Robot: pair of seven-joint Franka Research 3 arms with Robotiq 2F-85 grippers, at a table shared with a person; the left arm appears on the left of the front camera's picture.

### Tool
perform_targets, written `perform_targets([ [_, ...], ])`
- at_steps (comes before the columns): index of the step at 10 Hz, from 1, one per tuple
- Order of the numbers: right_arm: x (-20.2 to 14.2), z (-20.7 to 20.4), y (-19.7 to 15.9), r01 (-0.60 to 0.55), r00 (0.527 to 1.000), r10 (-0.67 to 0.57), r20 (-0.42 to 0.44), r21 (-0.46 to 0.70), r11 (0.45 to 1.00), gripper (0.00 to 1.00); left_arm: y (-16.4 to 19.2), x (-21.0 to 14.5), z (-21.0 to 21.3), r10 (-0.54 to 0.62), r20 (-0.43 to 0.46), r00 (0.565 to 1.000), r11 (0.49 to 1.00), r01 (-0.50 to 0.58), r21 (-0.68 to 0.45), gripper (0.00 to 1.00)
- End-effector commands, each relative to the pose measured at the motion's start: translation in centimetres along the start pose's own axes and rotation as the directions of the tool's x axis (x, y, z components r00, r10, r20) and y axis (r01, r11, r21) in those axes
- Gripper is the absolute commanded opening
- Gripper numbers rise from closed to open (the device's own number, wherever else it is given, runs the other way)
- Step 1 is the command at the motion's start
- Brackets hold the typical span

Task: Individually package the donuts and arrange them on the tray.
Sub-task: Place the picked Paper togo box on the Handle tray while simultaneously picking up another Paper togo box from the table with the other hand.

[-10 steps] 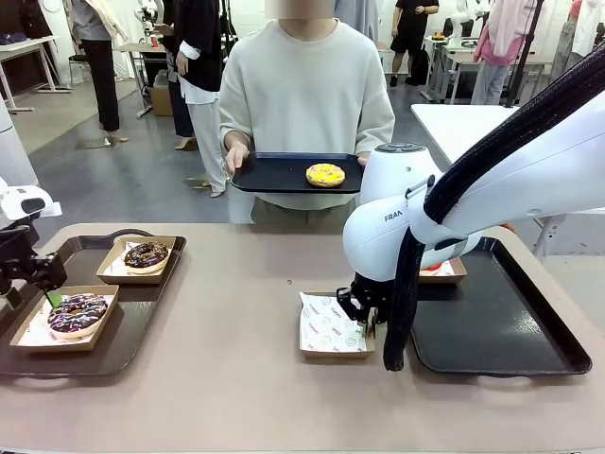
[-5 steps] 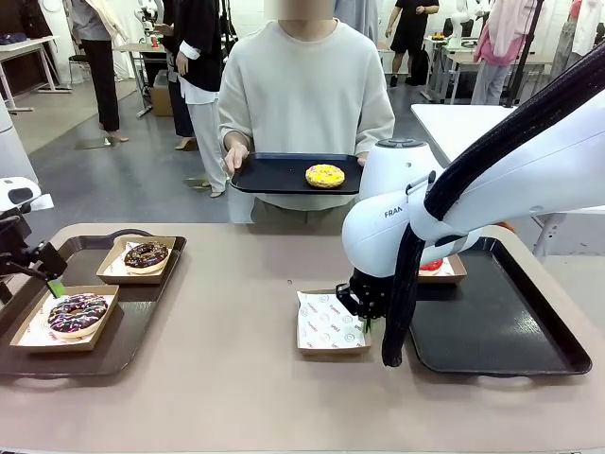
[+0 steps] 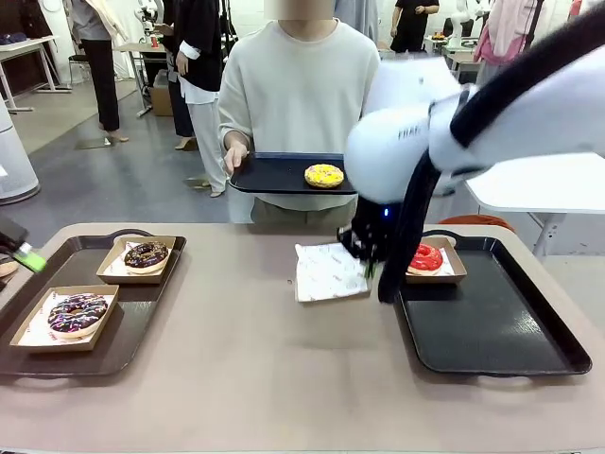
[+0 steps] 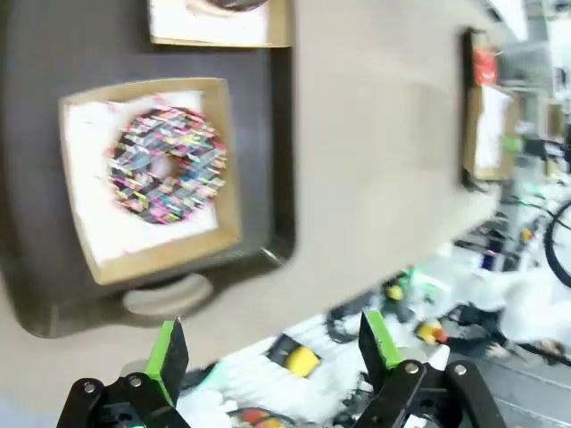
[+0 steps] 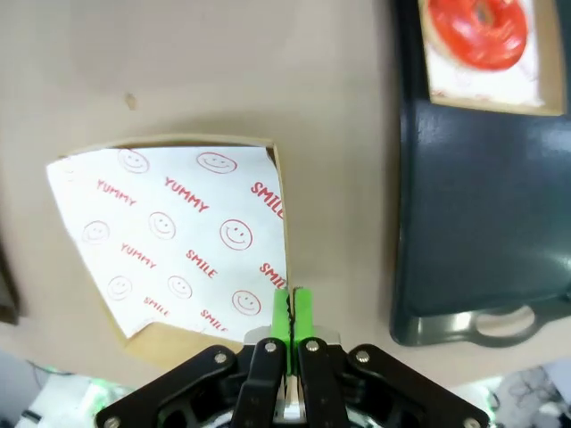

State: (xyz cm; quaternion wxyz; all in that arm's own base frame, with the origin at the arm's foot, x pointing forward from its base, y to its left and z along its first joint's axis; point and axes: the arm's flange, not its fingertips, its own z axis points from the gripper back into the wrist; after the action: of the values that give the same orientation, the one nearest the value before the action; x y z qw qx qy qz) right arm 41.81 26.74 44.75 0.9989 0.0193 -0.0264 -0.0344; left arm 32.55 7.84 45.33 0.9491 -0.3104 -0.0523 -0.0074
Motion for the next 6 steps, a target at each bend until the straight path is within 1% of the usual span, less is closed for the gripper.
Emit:
perform_targets([
  [1,4.2,2.1,0.8,0.034,0.999,-0.035,-0.032,-0.033,0.999,0.00,2.4,-3.5,3.2,0.065,0.060,0.996,0.976,-0.051,-0.211,1.00],
  [2,6.2,2.9,1.3,0.038,0.999,-0.040,-0.037,-0.038,0.999,0.00,4.2,-4.5,4.7,0.100,0.098,0.990,0.952,-0.067,-0.299,1.00],
  [3,8.2,3.4,2.0,0.032,0.999,-0.034,-0.039,-0.044,0.999,0.00,6.5,-5.1,5.7,0.149,0.124,0.981,0.911,-0.088,-0.403,1.00],
  [4,10.0,4.0,2.7,0.037,0.999,-0.039,-0.035,-0.055,0.998,0.00,8.8,-5.8,6.2,0.180,0.123,0.976,0.876,-0.102,-0.472,1.00],
  [5,11.7,4.7,3.7,0.006,0.999,-0.008,-0.040,-0.051,0.999,0.00,11.1,-6.4,6.6,0.213,0.119,0.970,0.841,-0.120,-0.528,1.00],
  [6,12.6,5.1,4.7,-0.029,0.998,0.027,-0.050,-0.048,0.998,0.00,12.6,-6.8,6.7,0.229,0.123,0.966,0.822,-0.124,-0.555,1.00],
])
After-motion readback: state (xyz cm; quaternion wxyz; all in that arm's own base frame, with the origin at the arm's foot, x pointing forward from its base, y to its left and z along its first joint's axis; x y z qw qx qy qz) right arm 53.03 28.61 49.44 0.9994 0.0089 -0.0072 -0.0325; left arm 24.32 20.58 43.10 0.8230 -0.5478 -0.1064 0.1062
